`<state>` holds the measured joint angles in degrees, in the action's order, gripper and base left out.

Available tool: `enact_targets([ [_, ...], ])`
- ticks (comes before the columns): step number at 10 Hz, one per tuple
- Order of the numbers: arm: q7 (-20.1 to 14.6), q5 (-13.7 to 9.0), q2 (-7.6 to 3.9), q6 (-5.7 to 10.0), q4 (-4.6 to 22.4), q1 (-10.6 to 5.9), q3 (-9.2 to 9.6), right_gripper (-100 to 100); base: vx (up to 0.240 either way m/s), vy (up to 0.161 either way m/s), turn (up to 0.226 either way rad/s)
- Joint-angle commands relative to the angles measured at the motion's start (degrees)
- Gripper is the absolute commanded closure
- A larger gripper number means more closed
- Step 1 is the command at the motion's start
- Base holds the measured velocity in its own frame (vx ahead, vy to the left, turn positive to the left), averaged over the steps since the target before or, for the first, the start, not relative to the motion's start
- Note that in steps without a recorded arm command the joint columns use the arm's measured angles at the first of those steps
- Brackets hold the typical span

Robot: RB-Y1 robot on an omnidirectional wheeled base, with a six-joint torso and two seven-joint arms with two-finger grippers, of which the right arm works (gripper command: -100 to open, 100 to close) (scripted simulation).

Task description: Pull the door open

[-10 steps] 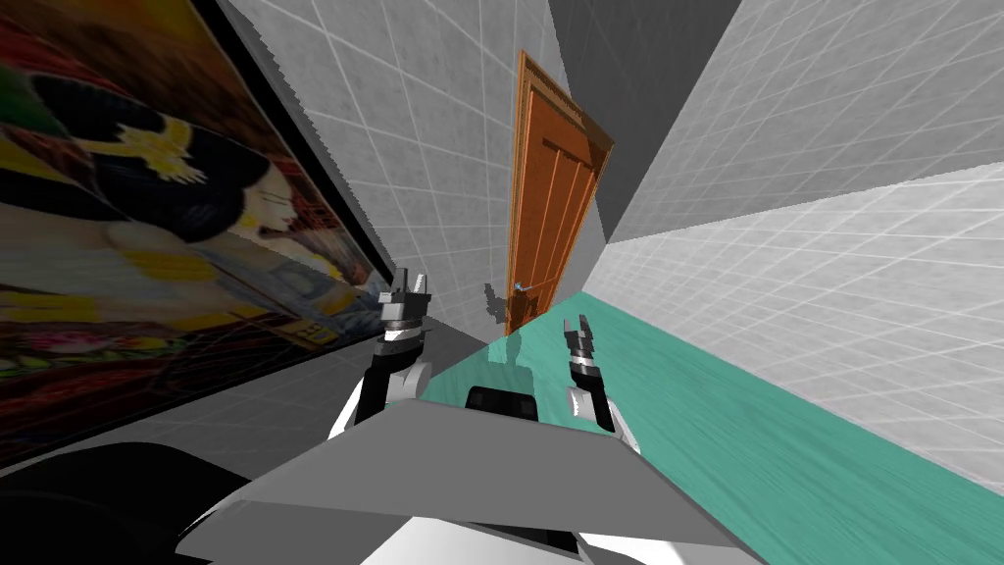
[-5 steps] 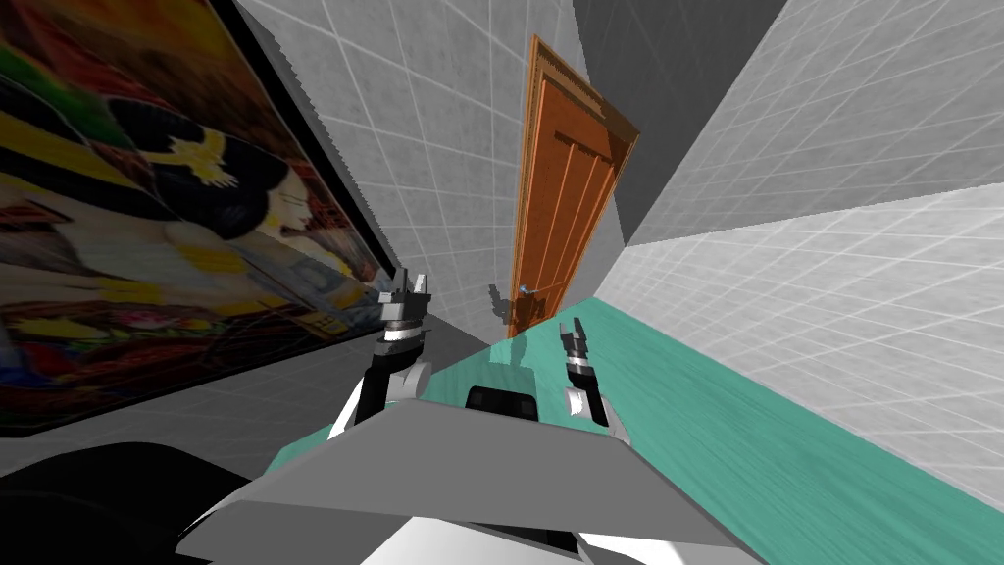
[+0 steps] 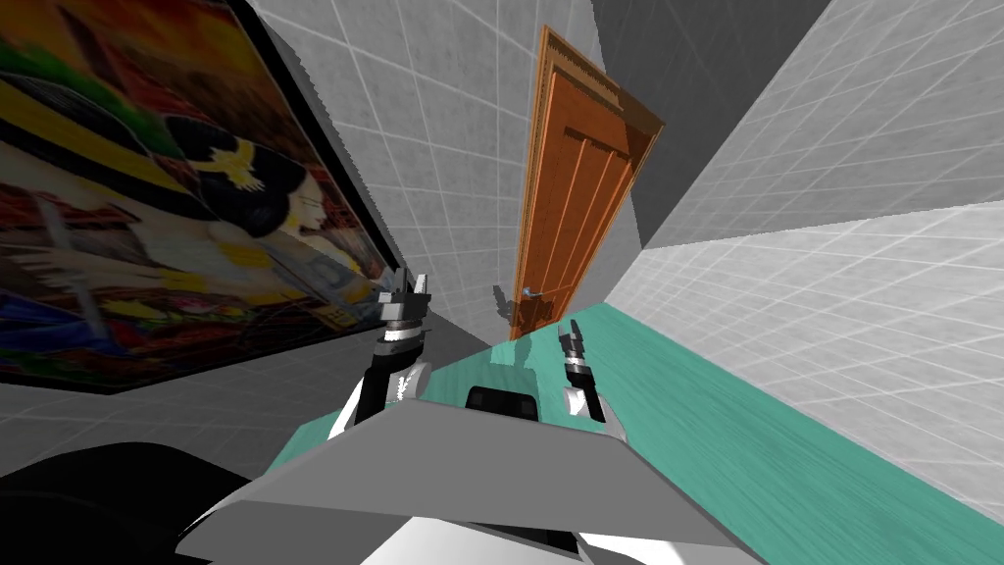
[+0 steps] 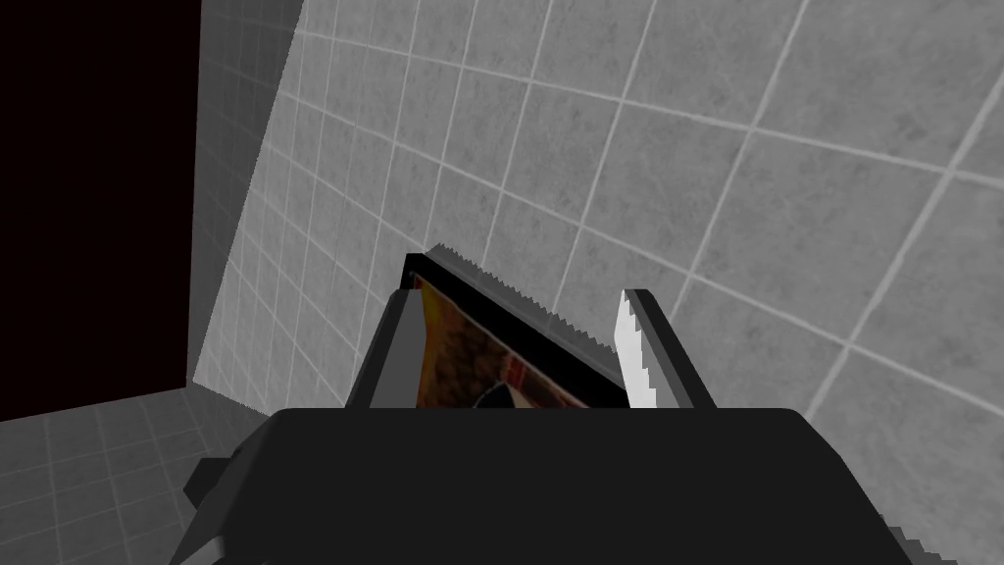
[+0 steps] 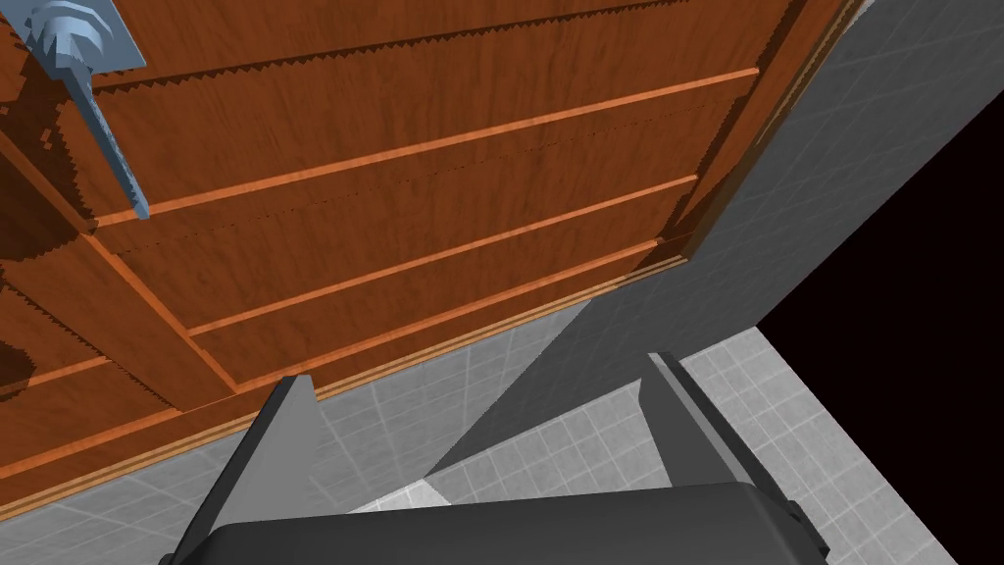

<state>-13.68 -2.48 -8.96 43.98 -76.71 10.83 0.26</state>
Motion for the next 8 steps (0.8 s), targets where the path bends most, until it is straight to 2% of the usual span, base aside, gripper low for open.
enact_targets([
  [1,-0.2,-0.1,-0.22,0.51,2.1,-0.89,-0.02,-100,0.023,-0.032,0.080],
  [5,-1.1,-0.8,-1.34,1.94,10.1,-4.17,0.51,-100,0.047,-0.080,0.195],
  [6,-1.3,-1.0,-1.61,2.29,11.6,-4.97,0.64,-100,0.054,-0.094,0.192],
  [7,-1.3,-1.0,-1.61,2.29,12.2,-4.97,0.64,-100,0.043,-0.065,0.065],
  [8,-1.5,-1.2,-1.88,2.64,14.2,-5.77,0.78,-100,0.036,-0.049,0.136],
])
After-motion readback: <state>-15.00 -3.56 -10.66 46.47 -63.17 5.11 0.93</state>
